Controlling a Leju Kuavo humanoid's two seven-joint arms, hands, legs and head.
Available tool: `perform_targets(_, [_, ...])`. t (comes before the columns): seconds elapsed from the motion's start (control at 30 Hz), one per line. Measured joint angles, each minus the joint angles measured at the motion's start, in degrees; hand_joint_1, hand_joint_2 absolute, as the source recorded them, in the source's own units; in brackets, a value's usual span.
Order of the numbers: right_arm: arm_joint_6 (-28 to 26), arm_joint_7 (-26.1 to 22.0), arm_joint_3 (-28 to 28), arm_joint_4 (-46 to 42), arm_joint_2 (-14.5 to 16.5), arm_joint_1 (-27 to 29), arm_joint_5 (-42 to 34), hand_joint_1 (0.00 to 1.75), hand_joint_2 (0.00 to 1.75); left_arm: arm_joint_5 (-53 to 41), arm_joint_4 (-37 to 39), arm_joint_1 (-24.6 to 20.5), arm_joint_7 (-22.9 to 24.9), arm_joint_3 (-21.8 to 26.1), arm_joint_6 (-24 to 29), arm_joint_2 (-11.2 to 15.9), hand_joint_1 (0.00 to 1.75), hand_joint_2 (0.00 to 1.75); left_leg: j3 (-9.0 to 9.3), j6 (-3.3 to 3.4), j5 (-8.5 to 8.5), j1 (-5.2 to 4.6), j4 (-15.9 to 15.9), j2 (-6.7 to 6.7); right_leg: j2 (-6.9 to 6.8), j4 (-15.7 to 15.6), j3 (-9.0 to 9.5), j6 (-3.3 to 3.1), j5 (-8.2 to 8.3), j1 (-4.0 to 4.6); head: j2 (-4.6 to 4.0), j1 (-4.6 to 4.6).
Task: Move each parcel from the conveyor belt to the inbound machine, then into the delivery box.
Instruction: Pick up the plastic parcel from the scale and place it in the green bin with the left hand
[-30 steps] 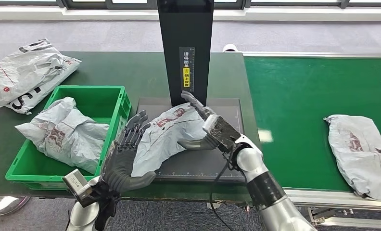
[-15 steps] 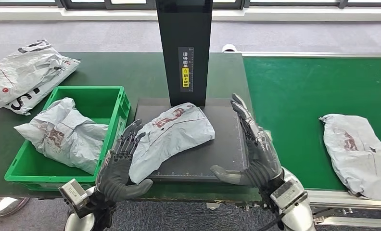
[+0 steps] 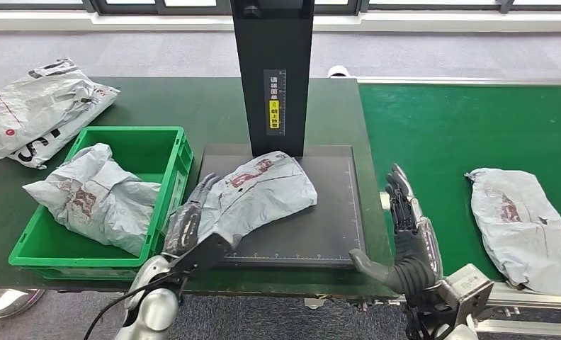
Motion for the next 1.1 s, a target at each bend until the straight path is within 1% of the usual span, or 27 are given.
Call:
perform_targets(0.13, [1.0,0.6,-1.0,2.8,0.9,-1.4,-0.2,0.0,1.75,-12.3,10.1,-6.5,6.0,-2.6,0.5,-0.3,0.0,1.75,0.01,0.0,0.1,-0.01,0.0,0.04,0.03,0.0,-0.02,0.02,0.12,-0.03,0.0,0.0])
perform_targets(0.23, [1.7,1.3,-1.3,5.0,1.5,-2.8,-0.2,0.0,1.75,-21.4,20.1,-13.5,10.7,-4.2,2.2,-1.0,0.0,1.75,0.0,0.03,0.15,-0.01,0.0,0.01,-0.01,0.0,0.01,0.01,0.14,-0.02,0.0,0.0])
perform_targets(0.3, [2.0,1.4,-1.4,6.3,1.8,-3.3,-0.2,0.0,1.75,-25.0,25.7,-17.4,12.6,-4.5,3.1,-1.3,0.0,1.75,0.0,0.03,0.17,-0.01,0.0,0.02,0.01,0.0,0.01,0.0,0.16,-0.02,0.0,0.0])
perform_targets(0.37, [2.0,1.4,-1.4,7.2,2.0,-3.5,-0.2,0.0,1.75,-25.9,29.6,-20.0,13.1,-4.6,3.4,-1.4,0.0,1.75,0.01,0.02,0.17,-0.01,0.0,0.04,0.03,0.0,0.01,0.0,0.17,-0.02,0.0,0.0])
perform_targets(0.47, [2.0,1.3,-1.4,8.1,2.2,-3.7,-0.2,0.0,1.75,-26.2,33.4,-22.1,13.3,-4.6,3.6,-1.7,0.0,1.75,0.0,0.02,0.16,-0.01,0.0,0.03,0.04,0.0,0.0,0.0,0.16,-0.02,0.0,0.0])
perform_targets(0.63, [2.0,1.3,-1.5,8.7,2.2,-3.8,-0.2,0.0,1.75,-26.8,36.4,-23.5,13.5,-4.6,3.7,-1.9,0.0,1.75,-0.02,0.03,0.13,-0.01,0.0,0.03,0.04,0.0,-0.01,0.0,0.13,-0.02,0.0,0.0])
perform_targets(0.77, [2.2,1.3,-1.5,9.1,2.2,-3.9,-0.2,0.0,1.75,-30.3,38.4,-24.8,16.1,-4.6,4.1,-1.9,0.0,1.75,-0.02,0.03,0.12,-0.01,0.0,0.03,0.04,0.0,0.0,0.0,0.13,-0.02,0.0,0.0])
perform_targets(0.8, [2.3,1.2,-1.5,9.2,2.2,-3.9,-0.2,0.0,1.75,-31.7,39.2,-25.5,17.4,-4.6,4.3,-1.9,0.07,1.75,-0.02,0.03,0.13,-0.01,0.0,0.02,0.03,0.0,0.0,0.0,0.13,-0.02,0.0,0.0])
perform_targets(0.9, [2.7,1.1,-1.5,9.6,2.4,-4.0,-0.2,0.0,1.75,-36.5,42.5,-27.7,22.4,-4.6,5.5,-1.8,1.36,1.75,-0.01,0.03,0.14,-0.01,0.0,0.03,0.03,0.0,0.02,0.0,0.15,-0.02,0.0,0.0])
perform_targets(0.93, [2.8,1.1,-1.5,9.7,2.4,-4.0,-0.2,0.0,1.75,-37.5,43.7,-28.4,23.9,-4.6,6.0,-1.7,1.73,1.75,0.0,0.02,0.15,-0.01,0.0,0.03,0.03,0.0,0.02,-0.01,0.16,-0.01,0.0,0.0])
perform_targets(1.0, [2.9,1.1,-1.5,10.0,2.5,-4.0,-0.2,0.0,1.75,-38.2,45.8,-29.5,25.9,-4.5,7.1,-1.4,1.75,1.75,0.01,0.0,0.17,-0.01,0.0,0.03,0.03,0.0,0.02,-0.03,0.18,0.0,0.0,0.0])
perform_targets(1.1, [2.9,1.1,-1.5,10.2,2.6,-4.1,-0.2,0.0,1.75,-38.2,48.1,-30.4,26.8,-4.1,7.8,-1.0,1.75,1.75,0.01,-0.01,0.19,-0.01,0.0,0.04,0.04,0.0,0.02,-0.05,0.2,0.03,0.0,0.0])
